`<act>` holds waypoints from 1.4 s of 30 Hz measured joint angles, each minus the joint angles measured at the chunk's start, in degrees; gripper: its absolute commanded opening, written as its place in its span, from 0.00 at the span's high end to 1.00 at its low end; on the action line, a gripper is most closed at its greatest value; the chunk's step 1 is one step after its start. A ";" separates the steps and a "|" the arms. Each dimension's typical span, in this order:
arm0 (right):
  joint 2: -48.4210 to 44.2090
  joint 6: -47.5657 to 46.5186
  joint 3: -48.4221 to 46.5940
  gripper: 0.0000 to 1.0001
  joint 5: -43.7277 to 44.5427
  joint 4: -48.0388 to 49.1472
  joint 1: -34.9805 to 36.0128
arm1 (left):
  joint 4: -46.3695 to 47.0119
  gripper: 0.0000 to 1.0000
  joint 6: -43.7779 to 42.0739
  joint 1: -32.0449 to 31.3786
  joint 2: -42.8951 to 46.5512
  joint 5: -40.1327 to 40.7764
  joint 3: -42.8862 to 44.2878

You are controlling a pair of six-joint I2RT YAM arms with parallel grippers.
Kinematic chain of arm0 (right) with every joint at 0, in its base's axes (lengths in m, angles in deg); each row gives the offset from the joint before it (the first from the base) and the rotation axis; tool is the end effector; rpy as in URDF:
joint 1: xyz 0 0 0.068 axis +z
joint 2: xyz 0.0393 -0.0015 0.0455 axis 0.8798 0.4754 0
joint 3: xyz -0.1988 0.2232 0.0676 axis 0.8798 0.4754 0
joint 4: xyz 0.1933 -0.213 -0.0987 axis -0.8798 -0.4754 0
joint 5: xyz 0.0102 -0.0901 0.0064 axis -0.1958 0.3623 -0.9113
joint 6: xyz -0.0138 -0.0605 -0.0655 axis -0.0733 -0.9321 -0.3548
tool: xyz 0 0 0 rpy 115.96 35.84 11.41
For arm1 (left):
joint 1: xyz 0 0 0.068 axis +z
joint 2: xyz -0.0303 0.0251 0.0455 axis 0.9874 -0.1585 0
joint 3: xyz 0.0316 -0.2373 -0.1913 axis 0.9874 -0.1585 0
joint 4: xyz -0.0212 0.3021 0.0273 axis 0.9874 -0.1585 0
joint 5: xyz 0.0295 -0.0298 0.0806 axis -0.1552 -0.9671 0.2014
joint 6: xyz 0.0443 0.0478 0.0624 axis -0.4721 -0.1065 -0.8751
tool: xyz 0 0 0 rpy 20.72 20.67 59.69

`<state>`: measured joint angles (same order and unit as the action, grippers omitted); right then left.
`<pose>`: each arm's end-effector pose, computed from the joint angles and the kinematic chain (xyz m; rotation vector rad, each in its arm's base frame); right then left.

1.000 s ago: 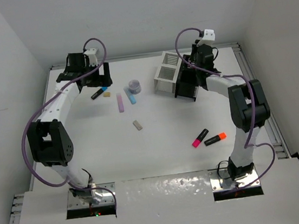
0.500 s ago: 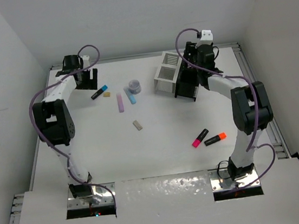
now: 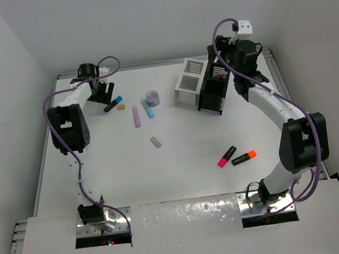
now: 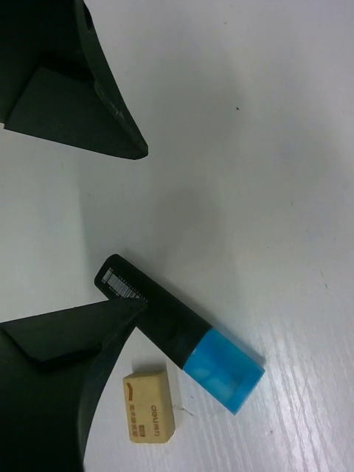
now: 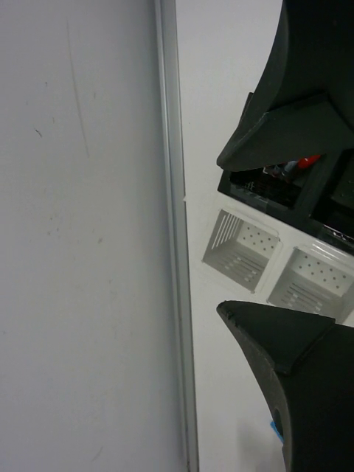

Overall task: Sort the stationery into containers
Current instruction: Pick up the pen from the center of the board.

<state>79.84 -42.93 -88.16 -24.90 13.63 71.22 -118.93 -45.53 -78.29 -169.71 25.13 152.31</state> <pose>0.4746 0.0724 0.3481 0.2397 1.6045 0.3366 0.5825 0.0243 0.1495 0.4747 2.5434 0.1319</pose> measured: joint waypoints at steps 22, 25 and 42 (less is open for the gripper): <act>-9.38 0.83 7.91 0.31 0.46 -5.35 0.35 | -4.07 0.72 -4.87 -6.27 -5.05 -5.35 4.46; -10.51 0.79 8.68 0.31 0.87 -5.77 0.35 | -4.55 0.78 -4.68 -6.23 -5.11 -5.29 4.59; -7.37 3.98 -2.34 0.34 -2.91 -11.93 10.32 | -2.47 1.00 -3.32 -6.10 5.20 -8.81 3.63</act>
<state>72.48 -38.95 -90.50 -27.80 1.70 81.54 -121.40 -48.86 -84.39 -164.51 16.33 155.93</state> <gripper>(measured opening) 0.666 0.299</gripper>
